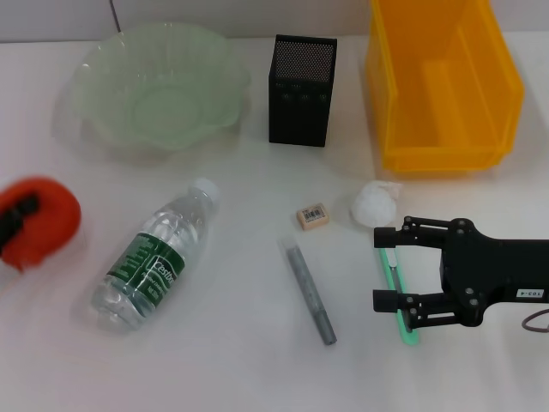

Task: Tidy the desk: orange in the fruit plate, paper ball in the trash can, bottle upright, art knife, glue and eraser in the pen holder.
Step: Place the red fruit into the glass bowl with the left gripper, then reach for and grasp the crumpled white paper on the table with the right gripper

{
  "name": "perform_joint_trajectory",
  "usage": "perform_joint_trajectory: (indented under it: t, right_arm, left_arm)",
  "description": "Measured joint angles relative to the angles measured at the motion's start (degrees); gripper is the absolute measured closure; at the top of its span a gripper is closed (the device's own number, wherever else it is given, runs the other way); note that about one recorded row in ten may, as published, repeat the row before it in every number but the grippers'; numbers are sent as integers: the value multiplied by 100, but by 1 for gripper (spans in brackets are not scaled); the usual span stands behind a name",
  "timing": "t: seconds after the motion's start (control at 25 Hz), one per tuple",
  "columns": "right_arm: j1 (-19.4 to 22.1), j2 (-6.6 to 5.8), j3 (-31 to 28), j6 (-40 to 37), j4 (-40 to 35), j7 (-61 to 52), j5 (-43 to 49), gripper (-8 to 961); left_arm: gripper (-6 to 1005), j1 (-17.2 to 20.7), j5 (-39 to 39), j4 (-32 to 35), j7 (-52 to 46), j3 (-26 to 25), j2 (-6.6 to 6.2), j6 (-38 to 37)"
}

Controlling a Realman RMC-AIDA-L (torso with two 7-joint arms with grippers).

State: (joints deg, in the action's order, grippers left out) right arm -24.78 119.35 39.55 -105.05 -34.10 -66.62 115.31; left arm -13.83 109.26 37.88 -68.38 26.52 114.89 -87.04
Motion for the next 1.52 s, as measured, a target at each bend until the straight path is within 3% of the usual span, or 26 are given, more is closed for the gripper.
perform_joint_trajectory:
  t: [0.16, 0.2, 0.28, 0.32, 0.48, 0.64, 0.68, 0.76, 0.88, 1.24, 1.36, 1.52]
  right_arm:
    - [-9, 0, 1, 5, 0, 0, -4, 129]
    - [-14, 1, 6, 4, 0, 0, -17, 129]
    - [-15, 0, 11, 4, 0, 0, -40, 130]
    - [-15, 0, 11, 4, 0, 0, -40, 130]
    - [-1, 0, -1, 4, 19, 0, -46, 130]
    - [-23, -1, -1, 3, 113, 0, -55, 130]
    - [-31, -3, -1, 3, 130, 0, -56, 130]
    - [-39, -5, -1, 3, 141, 0, -57, 130]
    - [-42, -6, 0, 2, 141, 0, -60, 131]
    - [-64, -9, -38, 8, 142, -51, -94, 131]
    - [-64, -16, -94, -10, 137, -102, -228, 131]
    - [-55, -55, -128, -322, -80, -404, -301, 132]
  left_arm:
    - [852, -416, -1102, -84, 26, -82, 21, -330]
    - [862, -416, -1102, -84, 26, -82, 21, -330]
    - [882, -946, -1207, -187, -25, -107, 75, 43]
    - [889, -946, -1207, -187, -25, -107, 75, 43]
    - [918, -1682, -1216, -563, 264, -59, 195, 916]
    - [930, -2279, -1219, -1005, 897, -43, 374, 2147]
    - [931, -2562, -1223, -1315, 996, -33, 400, 2808]
    - [934, -2648, -1224, -1426, 1027, -29, 402, 3000]
    - [939, -2718, -1309, -1600, 1359, -19, 422, 3159]
    - [603, -2509, -1710, -1721, 1838, -27, 404, 2980]
    - [489, -2205, -1769, -1680, 1831, -54, 380, 2405]
    - [348, -1501, -1828, -1548, 1868, -64, 341, 1191]
